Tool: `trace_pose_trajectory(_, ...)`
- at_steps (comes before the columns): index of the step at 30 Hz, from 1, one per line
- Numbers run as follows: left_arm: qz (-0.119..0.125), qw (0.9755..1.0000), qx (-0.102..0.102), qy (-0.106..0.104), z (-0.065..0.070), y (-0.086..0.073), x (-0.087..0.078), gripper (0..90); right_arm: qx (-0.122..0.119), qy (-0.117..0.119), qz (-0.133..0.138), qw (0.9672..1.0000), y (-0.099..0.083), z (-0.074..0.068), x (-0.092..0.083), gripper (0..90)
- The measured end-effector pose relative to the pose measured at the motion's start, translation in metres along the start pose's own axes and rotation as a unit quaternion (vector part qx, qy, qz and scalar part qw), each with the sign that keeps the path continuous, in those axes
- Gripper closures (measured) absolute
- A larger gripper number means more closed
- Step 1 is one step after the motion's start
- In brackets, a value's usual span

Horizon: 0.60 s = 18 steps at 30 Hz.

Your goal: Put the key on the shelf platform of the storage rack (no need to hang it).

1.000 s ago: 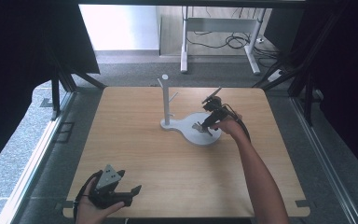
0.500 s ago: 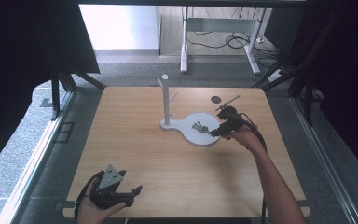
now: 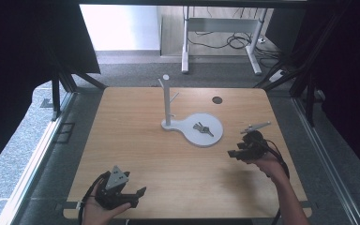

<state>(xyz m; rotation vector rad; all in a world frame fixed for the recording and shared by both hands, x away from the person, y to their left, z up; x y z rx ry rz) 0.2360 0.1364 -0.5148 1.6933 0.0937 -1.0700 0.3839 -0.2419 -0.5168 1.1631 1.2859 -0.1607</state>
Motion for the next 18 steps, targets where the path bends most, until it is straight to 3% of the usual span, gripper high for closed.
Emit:
trace_pose_trajectory(9,-0.015,0.9999,0.007,0.000,0.006,-0.001,0.009,22.2,0.005,-0.006,0.023,0.9997,-0.052,-0.003,-0.001,40.8)
trace_pose_trajectory(14,-0.019,0.9998,0.007,-0.001,0.008,-0.001,0.012,22.2,-0.002,-0.012,0.036,0.9993,-0.056,-0.006,0.001,41.2)
trace_pose_trajectory(18,-0.022,0.9997,0.005,0.002,0.008,-0.001,0.014,22.2,-0.002,-0.016,0.062,0.9980,-0.051,-0.004,-0.004,41.5)
Point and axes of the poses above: each handheld gripper's, and its own axes: x roughly forward along the jaws, y roughly out of its top, z roughly to its right, the point moved 7 cm from there along x, roughly forward along the jaws, and after that the axes turned 4 degrees about y, right-handed, at the moved point
